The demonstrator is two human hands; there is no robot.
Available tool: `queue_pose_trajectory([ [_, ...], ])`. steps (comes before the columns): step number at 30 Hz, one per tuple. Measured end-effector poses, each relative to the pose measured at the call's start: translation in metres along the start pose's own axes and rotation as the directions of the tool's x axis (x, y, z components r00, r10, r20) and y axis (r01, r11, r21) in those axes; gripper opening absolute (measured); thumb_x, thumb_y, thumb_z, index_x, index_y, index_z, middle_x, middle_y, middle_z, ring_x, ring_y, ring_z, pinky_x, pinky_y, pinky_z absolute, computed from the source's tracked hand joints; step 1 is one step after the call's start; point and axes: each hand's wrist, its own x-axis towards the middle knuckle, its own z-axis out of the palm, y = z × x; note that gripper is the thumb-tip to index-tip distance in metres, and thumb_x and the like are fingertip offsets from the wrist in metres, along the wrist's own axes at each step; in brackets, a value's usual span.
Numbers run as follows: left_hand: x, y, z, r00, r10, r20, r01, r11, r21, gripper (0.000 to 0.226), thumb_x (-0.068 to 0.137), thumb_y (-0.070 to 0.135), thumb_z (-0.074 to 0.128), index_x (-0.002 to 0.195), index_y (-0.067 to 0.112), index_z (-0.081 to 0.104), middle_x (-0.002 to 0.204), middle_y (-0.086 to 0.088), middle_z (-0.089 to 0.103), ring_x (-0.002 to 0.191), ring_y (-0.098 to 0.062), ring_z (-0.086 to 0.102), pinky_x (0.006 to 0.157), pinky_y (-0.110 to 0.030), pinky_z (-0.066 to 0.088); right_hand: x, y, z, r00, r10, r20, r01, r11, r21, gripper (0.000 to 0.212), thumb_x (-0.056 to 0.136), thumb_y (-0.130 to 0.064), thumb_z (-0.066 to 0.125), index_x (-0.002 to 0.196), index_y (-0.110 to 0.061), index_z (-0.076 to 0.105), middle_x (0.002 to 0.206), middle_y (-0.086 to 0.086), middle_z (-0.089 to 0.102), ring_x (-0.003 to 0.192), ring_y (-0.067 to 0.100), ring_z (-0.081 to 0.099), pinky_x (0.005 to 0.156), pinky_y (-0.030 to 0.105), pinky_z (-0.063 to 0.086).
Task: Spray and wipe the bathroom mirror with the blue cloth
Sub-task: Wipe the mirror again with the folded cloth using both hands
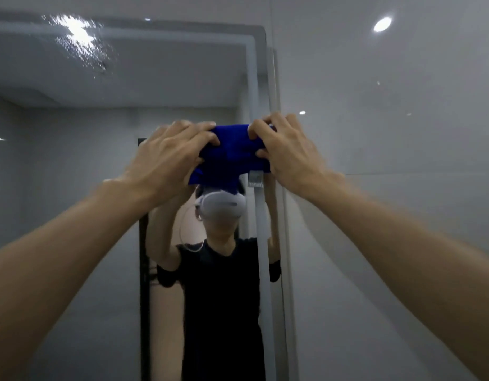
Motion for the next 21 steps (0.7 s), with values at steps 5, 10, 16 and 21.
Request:
queue_pose_trajectory([
  [5,0.059,-0.023,-0.01,0.998,-0.049,-0.05,0.059,0.974,0.218,0.059,0.082,0.006,0.072,0.135,0.007,0.047,0.142,-0.019,0.051,0.13,-0.038,0.047,0.111,-0.048,0.03,0.054,0.01,-0.016,0.997,0.027,-0.065,-0.035,0.993,-0.113,0.04,0.098,-0.015,0.055,0.135,-0.019,0.042,0.132,0.013,0.049,0.121,0.032,0.044,0.085,0.038,0.038],
  [10,0.099,-0.037,-0.015,0.998,-0.041,-0.057,0.06,0.921,0.385,0.059,0.077,0.013,0.077,0.128,0.002,0.049,0.136,-0.023,0.052,0.124,-0.039,0.048,0.11,-0.047,0.031,0.095,0.017,-0.027,0.994,0.032,-0.109,-0.06,0.961,-0.269,0.046,0.098,-0.019,0.058,0.14,-0.017,0.041,0.138,0.014,0.049,0.127,0.034,0.043,0.101,0.044,0.039],
  [16,0.128,-0.054,-0.008,0.994,0.003,-0.11,0.047,0.892,0.45,0.053,0.079,-0.004,0.068,0.126,-0.01,0.044,0.133,-0.032,0.048,0.126,-0.045,0.043,0.114,-0.048,0.028,0.128,0.017,-0.029,0.992,0.003,-0.126,-0.036,0.965,-0.258,0.042,0.096,-0.01,0.058,0.136,-0.006,0.045,0.134,0.014,0.053,0.121,0.031,0.052,0.093,0.038,0.044],
  [21,0.143,-0.068,-0.003,0.991,-0.081,-0.108,0.118,0.906,0.406,0.069,0.089,0.002,0.058,0.147,-0.002,0.021,0.154,-0.029,0.026,0.143,-0.041,0.024,0.12,-0.046,0.017,0.151,0.022,-0.025,0.986,0.019,-0.168,-0.058,0.972,-0.227,0.045,0.099,-0.008,0.053,0.141,-0.01,0.038,0.121,0.017,0.059,0.104,0.037,0.061,0.084,0.042,0.052],
])
